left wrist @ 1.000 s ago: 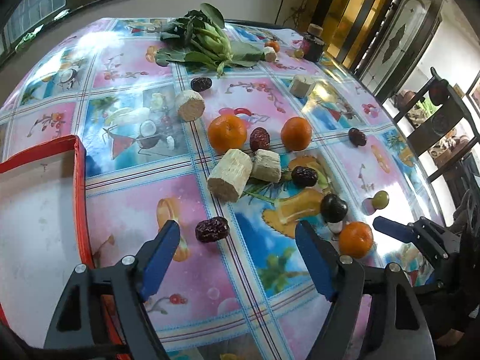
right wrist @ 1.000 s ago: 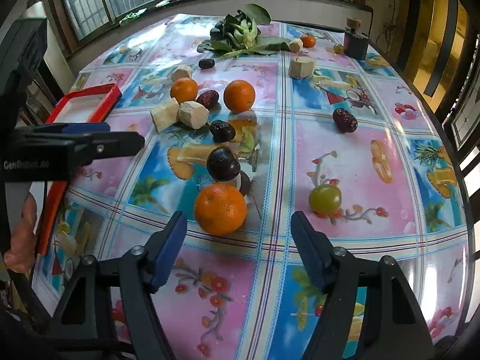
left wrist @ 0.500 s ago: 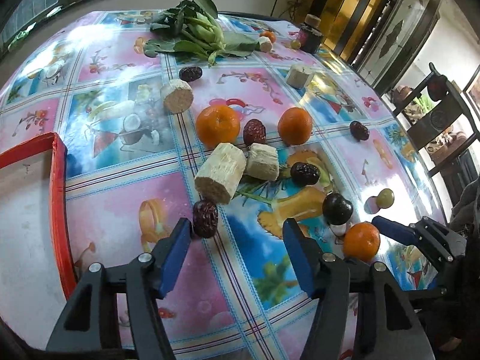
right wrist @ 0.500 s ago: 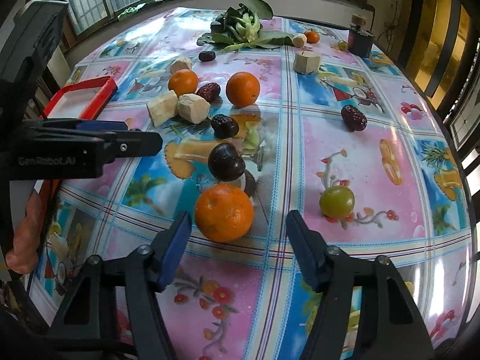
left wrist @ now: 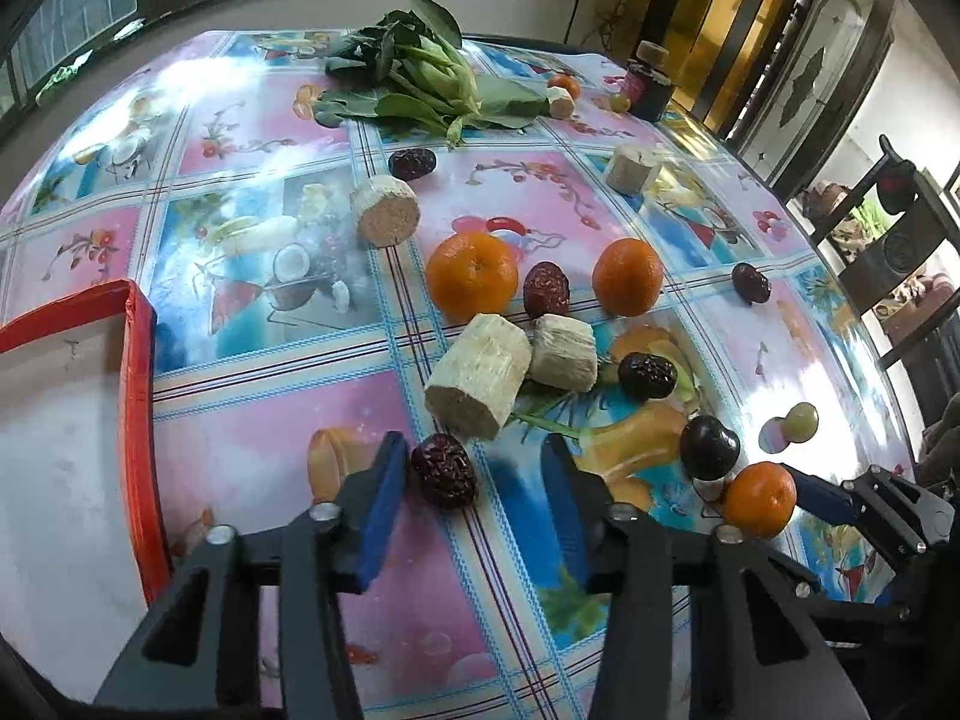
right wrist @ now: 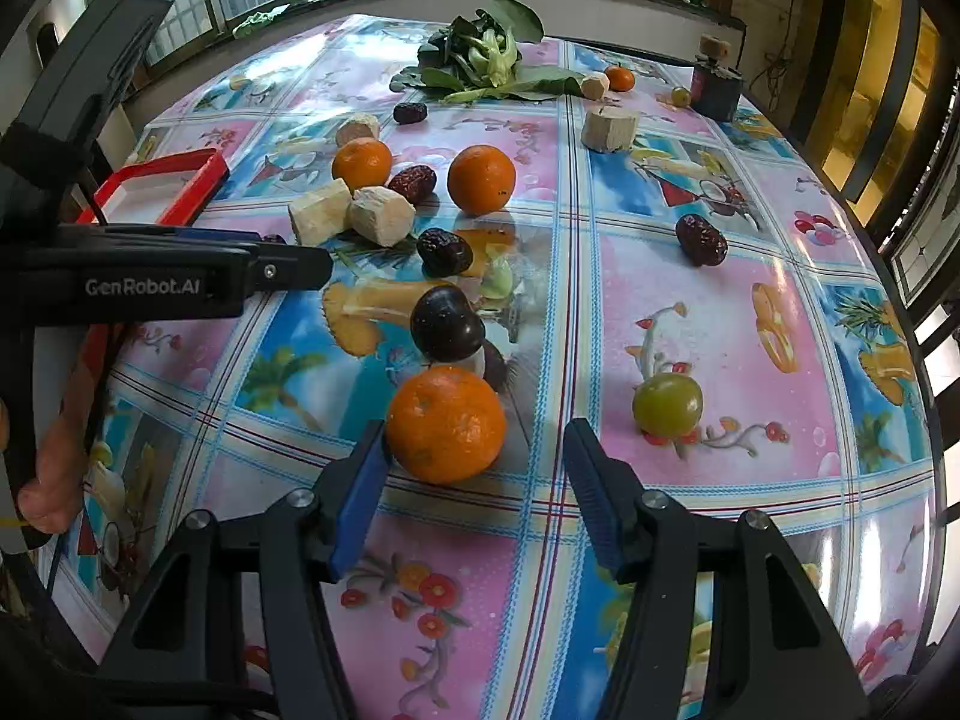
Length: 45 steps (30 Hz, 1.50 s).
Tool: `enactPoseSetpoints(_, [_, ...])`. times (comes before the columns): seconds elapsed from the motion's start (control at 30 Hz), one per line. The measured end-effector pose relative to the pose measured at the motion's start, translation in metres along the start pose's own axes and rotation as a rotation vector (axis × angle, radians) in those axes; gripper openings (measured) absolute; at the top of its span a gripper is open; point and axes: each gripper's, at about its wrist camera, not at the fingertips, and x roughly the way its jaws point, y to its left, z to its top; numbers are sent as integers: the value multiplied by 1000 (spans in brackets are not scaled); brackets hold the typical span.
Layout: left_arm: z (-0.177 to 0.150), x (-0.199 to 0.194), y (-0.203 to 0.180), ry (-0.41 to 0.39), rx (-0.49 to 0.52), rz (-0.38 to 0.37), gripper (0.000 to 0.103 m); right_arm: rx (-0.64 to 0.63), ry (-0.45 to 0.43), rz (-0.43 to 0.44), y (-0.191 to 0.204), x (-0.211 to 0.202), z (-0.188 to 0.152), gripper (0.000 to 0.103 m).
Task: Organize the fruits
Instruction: 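Close the left tool on the red date while the right tool closes on the orange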
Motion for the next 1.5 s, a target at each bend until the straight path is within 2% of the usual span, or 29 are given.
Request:
enactPoseSetpoints(0.17, [0, 0, 0, 1, -3, -2, 22, 11, -8, 1, -2, -1, 0, 41])
enactPoseSetpoints(0.3, [-3, 0, -5, 5, 6, 3, 17, 7, -10, -3, 0, -1, 1, 38])
enactPoseSetpoints(0.8, [-10, -4, -11, -4, -22, 18, 16, 20, -24, 7, -3, -2, -2, 37])
enactPoseSetpoints(0.93, [-12, -13, -13, -27, -38, 31, 16, 34, -24, 17, -4, -2, -2, 37])
enactPoseSetpoints(1.5, [-18, -71, -33, -103, -85, 207, 16, 64, -56, 50, -4, -25, 1, 37])
